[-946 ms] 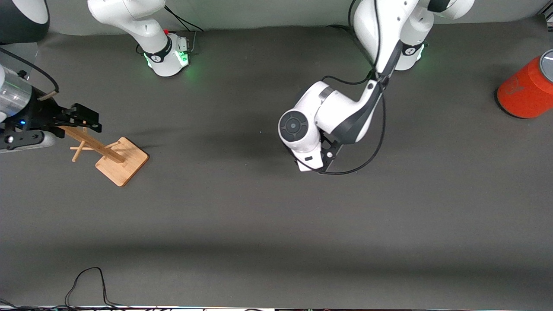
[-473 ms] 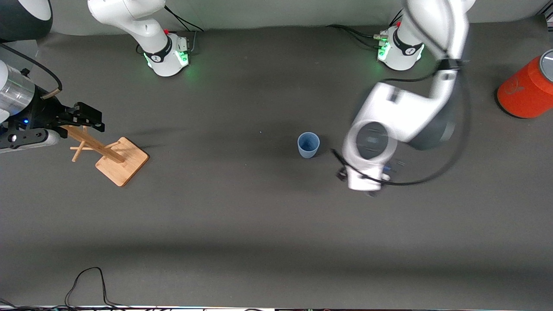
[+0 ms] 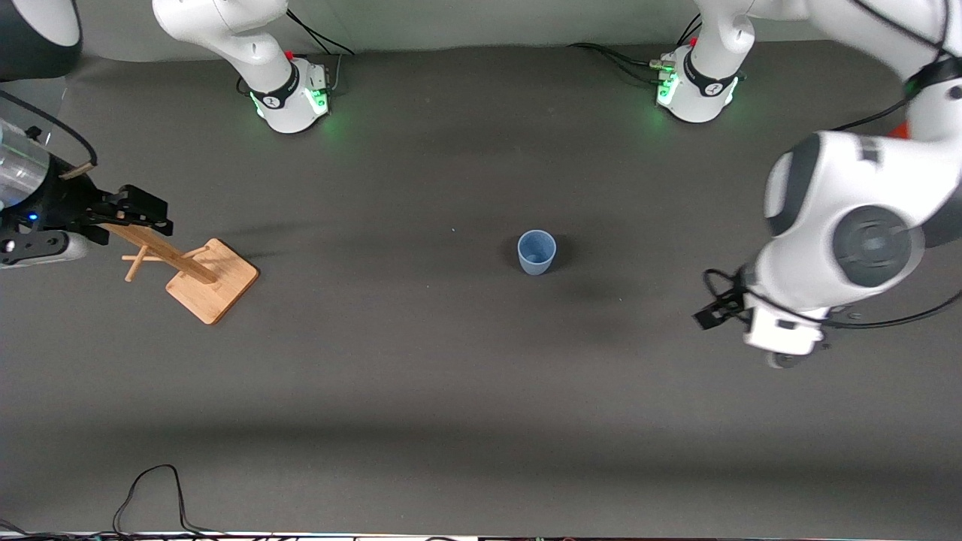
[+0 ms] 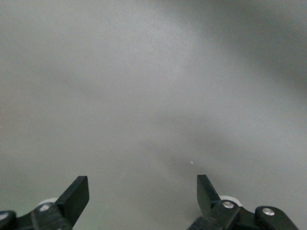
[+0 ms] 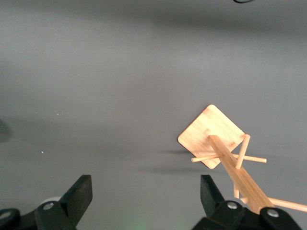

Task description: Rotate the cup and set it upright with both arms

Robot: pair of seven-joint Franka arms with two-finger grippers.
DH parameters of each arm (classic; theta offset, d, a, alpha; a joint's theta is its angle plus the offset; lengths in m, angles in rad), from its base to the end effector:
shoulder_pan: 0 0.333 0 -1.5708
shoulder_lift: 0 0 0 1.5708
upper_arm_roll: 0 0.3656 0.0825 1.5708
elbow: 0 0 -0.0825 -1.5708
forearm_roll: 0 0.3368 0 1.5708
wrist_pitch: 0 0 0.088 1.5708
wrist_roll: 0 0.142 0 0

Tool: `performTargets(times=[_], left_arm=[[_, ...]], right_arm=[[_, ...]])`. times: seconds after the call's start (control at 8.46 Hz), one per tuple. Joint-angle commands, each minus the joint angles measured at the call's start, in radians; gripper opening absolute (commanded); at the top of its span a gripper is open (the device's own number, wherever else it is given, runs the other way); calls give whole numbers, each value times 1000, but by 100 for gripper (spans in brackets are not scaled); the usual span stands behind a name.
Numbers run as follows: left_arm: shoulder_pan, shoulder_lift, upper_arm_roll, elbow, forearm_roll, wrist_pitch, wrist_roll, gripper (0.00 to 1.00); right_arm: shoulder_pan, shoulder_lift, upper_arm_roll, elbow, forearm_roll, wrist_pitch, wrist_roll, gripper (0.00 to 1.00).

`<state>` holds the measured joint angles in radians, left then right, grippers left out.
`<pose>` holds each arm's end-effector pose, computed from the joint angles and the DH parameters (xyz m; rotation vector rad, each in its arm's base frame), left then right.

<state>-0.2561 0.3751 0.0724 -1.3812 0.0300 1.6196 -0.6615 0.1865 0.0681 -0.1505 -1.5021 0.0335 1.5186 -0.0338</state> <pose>0.6134 -0.1177 0.5099 -2.9468 -0.7072 0.1526 0.5236 0.0270 0.6289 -3.1154 -0.1103 0.0793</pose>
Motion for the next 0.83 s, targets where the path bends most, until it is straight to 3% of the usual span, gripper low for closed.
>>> performTargets(times=[0.0,0.35,0.71], left_arm=[[69,-147,-16,-135,14,18,182,100],[147,-321,-16,-269,13,17,458,100],[190,-413,-16,-303,10,14,698,100]], right_arm=[[-119,-71,95,-61,-1,15,17,100],[-114,-118,80,-84,-3,-20,19,100],[-108,-125,86,-67,3,-57,-3,100]])
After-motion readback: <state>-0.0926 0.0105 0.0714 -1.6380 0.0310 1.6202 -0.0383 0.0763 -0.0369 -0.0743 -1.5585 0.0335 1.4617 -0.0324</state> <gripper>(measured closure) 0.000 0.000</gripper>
